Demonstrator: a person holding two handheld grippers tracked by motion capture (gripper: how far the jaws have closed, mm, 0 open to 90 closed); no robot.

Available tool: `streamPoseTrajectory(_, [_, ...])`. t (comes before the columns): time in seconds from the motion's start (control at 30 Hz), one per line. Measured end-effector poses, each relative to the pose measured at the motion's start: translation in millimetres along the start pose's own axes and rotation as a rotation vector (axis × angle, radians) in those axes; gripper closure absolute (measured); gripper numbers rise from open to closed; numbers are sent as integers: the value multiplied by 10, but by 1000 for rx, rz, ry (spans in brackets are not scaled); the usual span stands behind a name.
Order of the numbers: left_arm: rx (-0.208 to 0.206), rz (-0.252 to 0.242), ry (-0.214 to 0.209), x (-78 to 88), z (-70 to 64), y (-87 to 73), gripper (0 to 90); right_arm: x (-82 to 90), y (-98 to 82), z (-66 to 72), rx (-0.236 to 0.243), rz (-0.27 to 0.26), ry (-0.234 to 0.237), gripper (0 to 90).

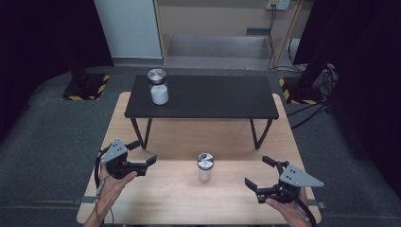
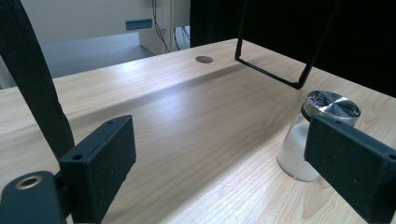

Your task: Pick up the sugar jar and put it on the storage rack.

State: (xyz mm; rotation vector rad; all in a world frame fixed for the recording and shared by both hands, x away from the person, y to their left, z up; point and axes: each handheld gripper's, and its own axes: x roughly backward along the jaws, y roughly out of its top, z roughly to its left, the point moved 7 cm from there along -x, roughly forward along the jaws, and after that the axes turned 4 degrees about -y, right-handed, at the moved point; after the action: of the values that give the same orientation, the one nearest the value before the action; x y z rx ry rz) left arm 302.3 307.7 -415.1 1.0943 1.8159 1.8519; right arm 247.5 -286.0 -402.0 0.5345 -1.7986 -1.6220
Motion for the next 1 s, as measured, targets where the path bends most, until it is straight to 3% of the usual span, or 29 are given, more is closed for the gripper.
streamPoseTrajectory(0.27, [-6,8,-1,-16,-9,1,81,27,414,-126,44,55,11,19])
streamPoseTrajectory(0.5, [0,14,-1,-21,-3,-1,81,-105,696,-141,86,100,40,21])
streamPoseTrajectory(1.0, [1,13,-3,-20,-4,-6,81,-667,782,-146,132,253,141,25])
